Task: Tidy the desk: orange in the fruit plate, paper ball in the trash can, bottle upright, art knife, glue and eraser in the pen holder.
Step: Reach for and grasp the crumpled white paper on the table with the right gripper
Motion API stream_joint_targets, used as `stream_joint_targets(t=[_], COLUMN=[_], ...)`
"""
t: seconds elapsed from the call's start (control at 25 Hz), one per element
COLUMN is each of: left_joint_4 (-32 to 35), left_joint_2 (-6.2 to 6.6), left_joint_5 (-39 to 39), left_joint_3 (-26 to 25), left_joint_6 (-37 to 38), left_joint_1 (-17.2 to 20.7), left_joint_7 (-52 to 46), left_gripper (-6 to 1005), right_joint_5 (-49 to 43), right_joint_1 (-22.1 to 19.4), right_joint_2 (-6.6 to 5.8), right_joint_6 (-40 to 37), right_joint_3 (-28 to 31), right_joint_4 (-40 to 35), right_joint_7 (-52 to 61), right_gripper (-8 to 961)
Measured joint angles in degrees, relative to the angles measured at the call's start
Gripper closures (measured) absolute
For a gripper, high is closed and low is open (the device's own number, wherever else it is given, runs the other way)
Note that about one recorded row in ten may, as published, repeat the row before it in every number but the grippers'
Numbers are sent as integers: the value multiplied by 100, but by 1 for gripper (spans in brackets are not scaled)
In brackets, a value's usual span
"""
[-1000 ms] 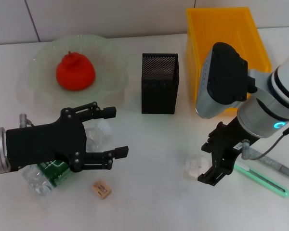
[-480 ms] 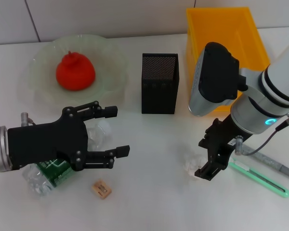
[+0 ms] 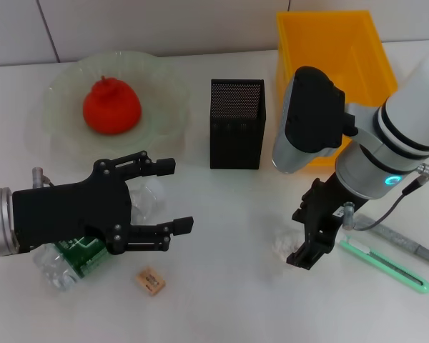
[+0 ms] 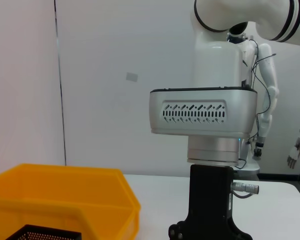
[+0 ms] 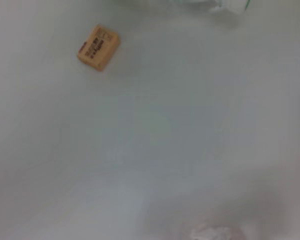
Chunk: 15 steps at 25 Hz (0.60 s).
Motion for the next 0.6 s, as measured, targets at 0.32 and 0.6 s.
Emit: stream_joint_targets(t=[0.32,0.6], left_joint_4=[-15,-14], left_joint_2=[0,0], left_joint_5=[3,16], left_joint_3=[0,0], left_joint_6=[-5,-13], left_joint_1=[2,17], left_joint_7=[65,75], left_gripper=[133,133], right_joint_5=[24,8], right_joint_1=[22,21], right_joint_2=[10,11], right_joint_6=[56,129], right_joint_3=[-98,-279], right_joint_4=[36,39], right_joint_7=[44,208], right_gripper=[187,187])
